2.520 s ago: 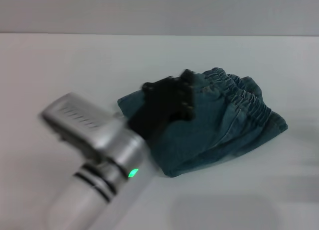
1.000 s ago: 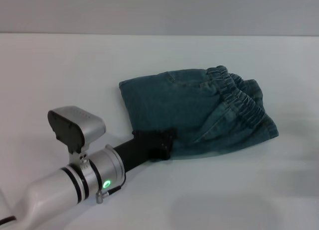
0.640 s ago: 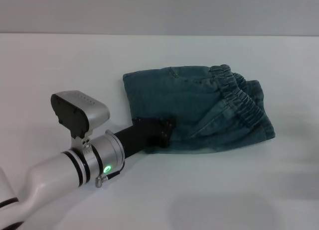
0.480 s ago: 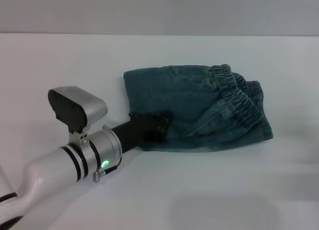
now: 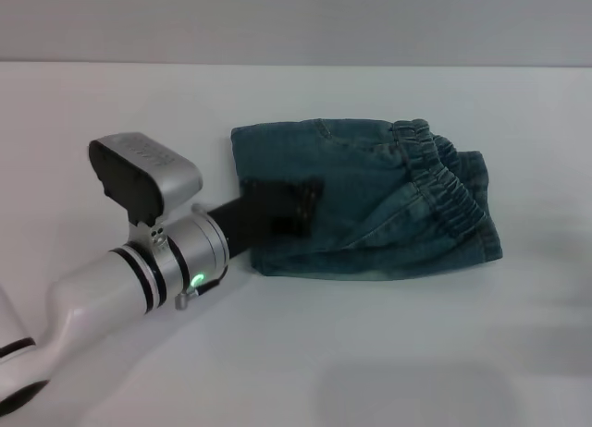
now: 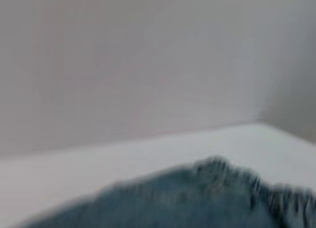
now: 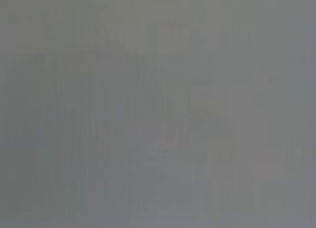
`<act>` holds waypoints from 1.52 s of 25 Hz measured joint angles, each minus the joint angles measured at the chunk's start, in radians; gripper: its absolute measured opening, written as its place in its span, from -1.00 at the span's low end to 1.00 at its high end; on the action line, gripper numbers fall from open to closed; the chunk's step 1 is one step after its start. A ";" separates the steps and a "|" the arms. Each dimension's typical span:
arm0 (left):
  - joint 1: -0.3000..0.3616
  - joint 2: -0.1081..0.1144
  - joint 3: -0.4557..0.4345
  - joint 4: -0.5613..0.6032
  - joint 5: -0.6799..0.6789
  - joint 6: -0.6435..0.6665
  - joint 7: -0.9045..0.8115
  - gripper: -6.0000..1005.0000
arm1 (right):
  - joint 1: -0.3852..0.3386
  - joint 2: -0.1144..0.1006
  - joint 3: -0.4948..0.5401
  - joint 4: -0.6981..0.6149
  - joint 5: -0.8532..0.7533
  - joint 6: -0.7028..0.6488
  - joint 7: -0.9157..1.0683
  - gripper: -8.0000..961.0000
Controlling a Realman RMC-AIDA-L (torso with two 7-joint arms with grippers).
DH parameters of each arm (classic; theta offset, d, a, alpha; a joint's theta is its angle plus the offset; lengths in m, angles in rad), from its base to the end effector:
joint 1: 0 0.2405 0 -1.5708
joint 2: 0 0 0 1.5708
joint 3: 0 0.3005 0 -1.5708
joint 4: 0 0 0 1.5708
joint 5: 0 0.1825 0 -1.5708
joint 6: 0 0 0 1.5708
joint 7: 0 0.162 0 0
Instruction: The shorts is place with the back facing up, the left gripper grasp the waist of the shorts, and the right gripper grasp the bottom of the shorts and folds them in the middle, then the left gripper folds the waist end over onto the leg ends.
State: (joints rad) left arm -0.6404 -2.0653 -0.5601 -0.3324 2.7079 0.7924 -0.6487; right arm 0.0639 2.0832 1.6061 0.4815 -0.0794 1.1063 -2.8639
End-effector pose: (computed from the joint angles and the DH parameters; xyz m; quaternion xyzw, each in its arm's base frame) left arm -0.2457 0.3639 -0.1420 -0.8805 -0.2747 -0.2635 0.2827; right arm 0.3828 0.2713 0.0127 -0.6769 0.2314 0.2878 0.6368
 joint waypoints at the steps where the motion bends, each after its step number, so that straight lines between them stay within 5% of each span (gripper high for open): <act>1: 0.019 0.001 -0.028 -0.020 -0.002 0.021 0.044 -0.94 | -0.002 0.000 0.000 -0.003 -0.001 0.008 0.000 -0.98; 7: 0.238 -0.002 -0.368 -0.206 -0.003 0.074 0.468 -0.94 | -0.024 0.001 -0.008 -0.016 -0.004 0.041 -0.006 -0.99; 10: 0.351 -0.012 -0.460 -0.293 -0.056 0.134 0.725 -0.94 | -0.025 0.004 -0.008 -0.041 0.019 0.044 -0.002 -0.98; 18: 0.436 0.002 -0.469 -0.280 -0.198 0.276 0.733 -0.93 | -0.031 0.006 -0.006 -0.078 0.132 0.047 -0.001 -0.82; 29: 0.437 0.000 -0.444 -0.205 -0.188 0.321 0.784 -0.50 | -0.022 0.006 0.000 -0.098 0.142 0.070 -0.009 -0.36; 38: 0.426 -0.001 -0.441 -0.175 -0.193 0.323 0.772 0.28 | -0.010 0.004 -0.007 -0.124 0.144 0.112 -0.019 0.25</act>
State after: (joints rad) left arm -0.2140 -2.0659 -1.0011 -0.5075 2.5148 1.1154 0.1234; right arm 0.0544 2.0869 1.5990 0.3579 0.0641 1.2185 -2.8827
